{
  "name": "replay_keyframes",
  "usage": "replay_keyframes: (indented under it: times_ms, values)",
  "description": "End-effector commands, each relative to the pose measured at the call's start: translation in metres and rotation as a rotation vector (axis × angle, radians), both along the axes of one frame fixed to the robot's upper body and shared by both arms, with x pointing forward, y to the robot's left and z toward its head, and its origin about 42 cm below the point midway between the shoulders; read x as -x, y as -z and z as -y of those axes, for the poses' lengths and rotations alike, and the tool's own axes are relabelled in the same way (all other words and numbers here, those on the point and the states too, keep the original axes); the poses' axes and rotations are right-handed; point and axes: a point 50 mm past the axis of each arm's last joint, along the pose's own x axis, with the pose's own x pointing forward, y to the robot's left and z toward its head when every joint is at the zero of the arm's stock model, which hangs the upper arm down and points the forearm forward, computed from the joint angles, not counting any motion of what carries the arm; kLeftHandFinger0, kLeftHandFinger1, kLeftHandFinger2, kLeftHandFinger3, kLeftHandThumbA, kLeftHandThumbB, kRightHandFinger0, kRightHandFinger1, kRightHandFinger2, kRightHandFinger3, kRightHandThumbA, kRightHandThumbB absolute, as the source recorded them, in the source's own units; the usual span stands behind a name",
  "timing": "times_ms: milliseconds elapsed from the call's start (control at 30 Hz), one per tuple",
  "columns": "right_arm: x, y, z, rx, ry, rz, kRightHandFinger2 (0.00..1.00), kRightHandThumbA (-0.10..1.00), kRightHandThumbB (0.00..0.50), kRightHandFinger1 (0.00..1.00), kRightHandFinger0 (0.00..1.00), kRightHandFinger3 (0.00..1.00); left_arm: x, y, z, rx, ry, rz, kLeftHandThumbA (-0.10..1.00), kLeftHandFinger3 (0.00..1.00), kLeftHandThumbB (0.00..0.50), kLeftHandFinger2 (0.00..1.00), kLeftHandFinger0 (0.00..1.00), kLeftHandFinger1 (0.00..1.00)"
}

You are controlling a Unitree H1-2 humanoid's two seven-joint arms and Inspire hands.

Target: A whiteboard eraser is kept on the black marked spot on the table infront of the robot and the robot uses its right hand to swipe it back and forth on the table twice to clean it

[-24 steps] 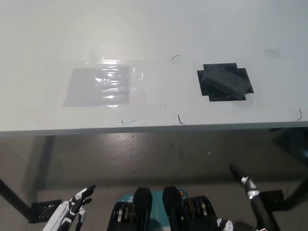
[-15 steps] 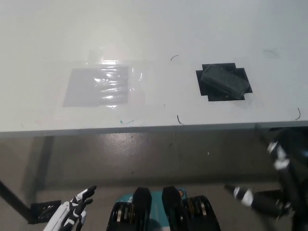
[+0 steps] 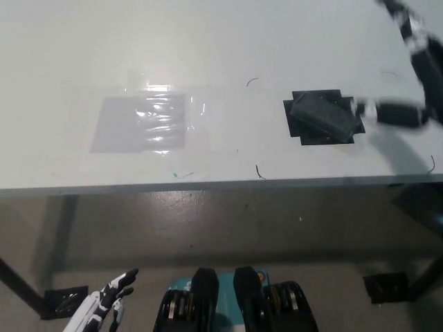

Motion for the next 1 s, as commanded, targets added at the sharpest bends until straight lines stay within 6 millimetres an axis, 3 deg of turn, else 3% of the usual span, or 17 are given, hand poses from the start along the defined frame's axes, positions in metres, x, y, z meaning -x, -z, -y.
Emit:
replay_keyframes:
  times_ms: [0,200,233,433,500,567,633,667,767,833,867,967]
  values:
    - [-0.11,-0.153,-0.016,0.261,0.334,-0.244,1.0,1.0,0.411,1.0,1.0,1.0,0.006,-0.015,-0.011,-0.057,0.064,0.082,0.98,1.0,0.433,1.0,1.0,1.0]
    - [-0.156,-0.157,-0.044,0.338,0.405,-0.368,1.0,1.0,0.437,1.0,1.0,1.0,0.008,-0.016,-0.011,-0.067,0.061,0.077,0.98,1.0,0.446,1.0,1.0,1.0]
    - [-0.161,-0.156,-0.048,0.347,0.424,-0.381,1.0,1.0,0.468,1.0,1.0,1.0,0.009,-0.016,-0.011,-0.071,0.062,0.081,0.98,1.0,0.433,1.0,1.0,1.0]
    - [-0.185,-0.134,-0.071,0.335,0.419,-0.528,1.0,1.0,0.5,1.0,1.0,1.0,0.014,-0.015,-0.011,-0.078,0.058,0.079,0.96,1.0,0.426,1.0,1.0,1.0]
    - [-0.188,-0.127,-0.077,0.356,0.422,-0.557,1.0,1.0,0.49,1.0,1.0,1.0,0.015,-0.015,-0.011,-0.084,0.059,0.081,0.96,1.0,0.422,1.0,1.0,1.0]
    - [-0.19,-0.12,-0.086,0.369,0.422,-0.633,1.0,1.0,0.378,1.0,1.0,1.0,0.015,-0.015,-0.011,-0.083,0.061,0.083,0.95,1.0,0.418,1.0,1.0,1.0]
    - [-0.191,-0.112,-0.093,0.39,0.394,-0.69,1.0,1.0,0.301,1.0,1.0,1.0,0.015,-0.015,-0.01,-0.089,0.063,0.085,0.94,1.0,0.417,1.0,1.0,1.0]
    - [-0.193,-0.103,-0.094,0.392,0.393,-0.719,1.0,1.0,0.324,1.0,1.0,1.0,0.016,-0.015,-0.009,-0.091,0.063,0.079,0.94,1.0,0.423,1.0,1.0,1.0]
    - [-0.193,-0.082,-0.097,0.332,0.347,-0.823,1.0,1.0,0.278,1.0,1.0,1.0,0.017,-0.014,-0.008,-0.097,0.067,0.077,0.93,1.0,0.43,1.0,1.0,1.0]
    - [-0.194,-0.07,-0.097,0.305,0.347,-0.838,1.0,1.0,0.276,1.0,1.0,1.0,0.018,-0.014,-0.008,-0.102,0.071,0.074,0.93,1.0,0.433,1.0,1.0,1.0]
    - [-0.194,-0.06,-0.097,0.26,0.357,-0.87,1.0,1.0,0.299,1.0,1.0,1.0,0.018,-0.014,-0.008,-0.102,0.076,0.073,0.93,1.0,0.432,1.0,1.0,1.0]
    - [-0.195,-0.041,-0.096,0.295,0.35,-0.882,1.0,1.0,0.285,1.0,1.0,1.0,0.018,-0.015,-0.008,-0.114,0.083,0.076,0.91,1.0,0.428,1.0,1.0,1.0]
